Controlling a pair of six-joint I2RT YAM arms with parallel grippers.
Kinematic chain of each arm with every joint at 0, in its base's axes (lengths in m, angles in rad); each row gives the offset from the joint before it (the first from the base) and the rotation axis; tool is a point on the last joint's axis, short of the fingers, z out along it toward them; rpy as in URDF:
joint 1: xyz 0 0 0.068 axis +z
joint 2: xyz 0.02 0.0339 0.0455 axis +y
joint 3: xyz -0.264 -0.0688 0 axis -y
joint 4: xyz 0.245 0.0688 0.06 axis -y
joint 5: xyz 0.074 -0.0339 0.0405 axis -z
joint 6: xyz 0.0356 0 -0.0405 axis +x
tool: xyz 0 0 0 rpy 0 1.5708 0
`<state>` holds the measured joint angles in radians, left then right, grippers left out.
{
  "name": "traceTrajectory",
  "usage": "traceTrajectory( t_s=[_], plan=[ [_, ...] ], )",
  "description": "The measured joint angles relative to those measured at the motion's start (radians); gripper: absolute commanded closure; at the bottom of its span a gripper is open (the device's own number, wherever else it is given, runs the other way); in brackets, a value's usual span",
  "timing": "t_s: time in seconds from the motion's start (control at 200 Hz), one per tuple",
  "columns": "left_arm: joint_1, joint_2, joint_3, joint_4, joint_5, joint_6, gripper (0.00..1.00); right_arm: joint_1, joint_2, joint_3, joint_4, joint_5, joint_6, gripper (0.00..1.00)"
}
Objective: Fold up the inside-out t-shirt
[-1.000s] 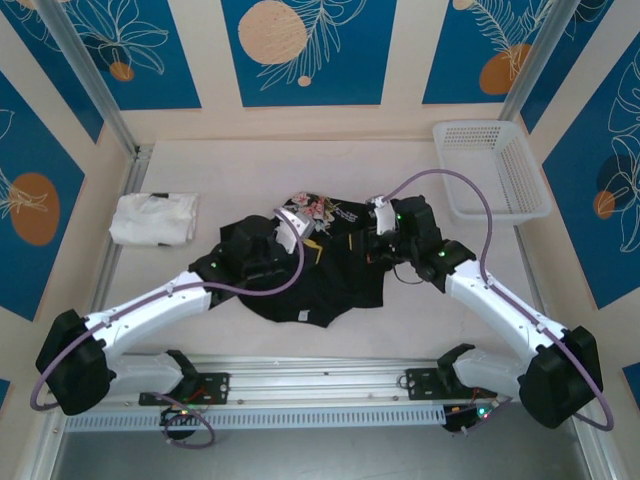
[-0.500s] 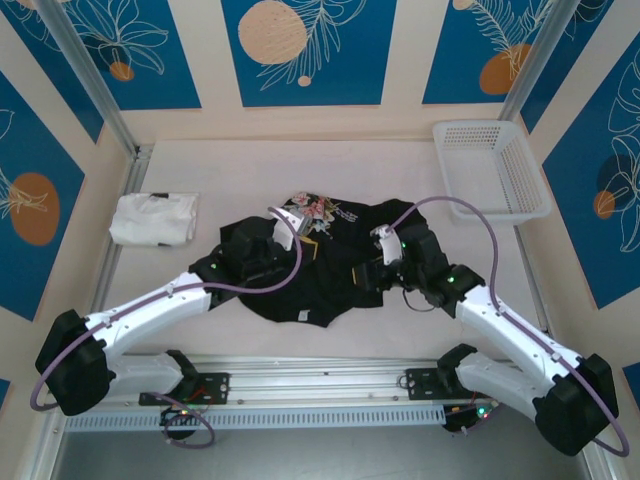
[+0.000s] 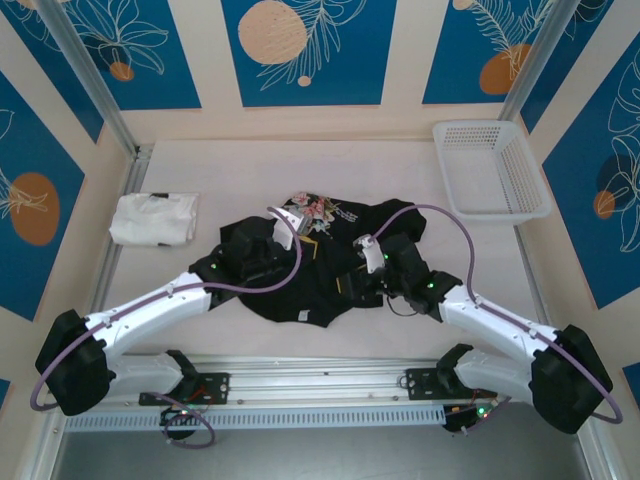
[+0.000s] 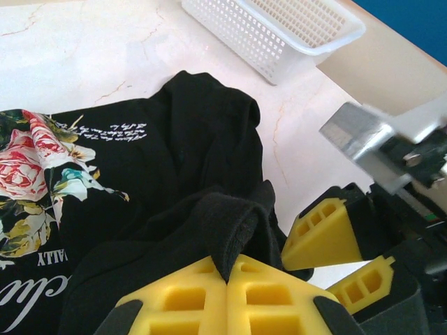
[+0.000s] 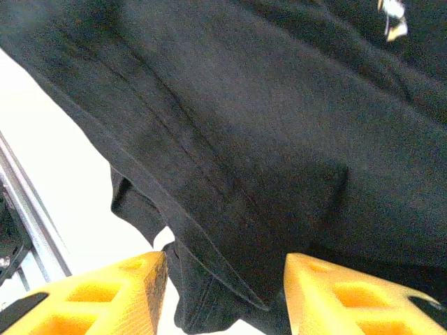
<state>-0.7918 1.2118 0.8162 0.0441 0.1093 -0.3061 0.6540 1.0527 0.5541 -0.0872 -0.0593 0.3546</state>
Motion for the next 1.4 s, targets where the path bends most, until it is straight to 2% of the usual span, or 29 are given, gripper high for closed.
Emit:
traceTrajectory(
  t_s=[0.245, 0.595, 0.695, 0.84, 0.985, 1.155, 1.4],
  plan=[
    [0.000, 0.000, 0.000, 0.000, 0.000, 0.000, 1.00, 0.006, -0.065, 0.028, 0.029, 0.052, -0.053, 0.50],
    [0.000, 0.000, 0.000, 0.000, 0.000, 0.000, 1.00, 0.077, 0.054, 0.152, 0.061, 0.113, -0.137, 0.46],
    [0.000, 0.000, -0.001, 0.000, 0.000, 0.000, 1.00, 0.091, 0.081, 0.166, 0.066, 0.140, -0.150, 0.54],
    [0.000, 0.000, -0.008, 0.000, 0.000, 0.000, 1.00, 0.100, 0.089, 0.172, 0.068, 0.182, -0.158, 0.81],
    [0.000, 0.000, -0.012, 0.000, 0.000, 0.000, 1.00, 0.100, 0.074, 0.172, 0.064, 0.210, -0.168, 1.00],
    [0.000, 0.003, -0.013, 0.007, 0.000, 0.000, 1.00, 0.082, 0.022, 0.177, 0.039, 0.217, -0.163, 1.00],
    [0.000, 0.045, -0.009, 0.024, 0.002, 0.000, 1.00, -0.008, 0.003, 0.200, 0.013, 0.189, -0.116, 1.00]
  ],
)
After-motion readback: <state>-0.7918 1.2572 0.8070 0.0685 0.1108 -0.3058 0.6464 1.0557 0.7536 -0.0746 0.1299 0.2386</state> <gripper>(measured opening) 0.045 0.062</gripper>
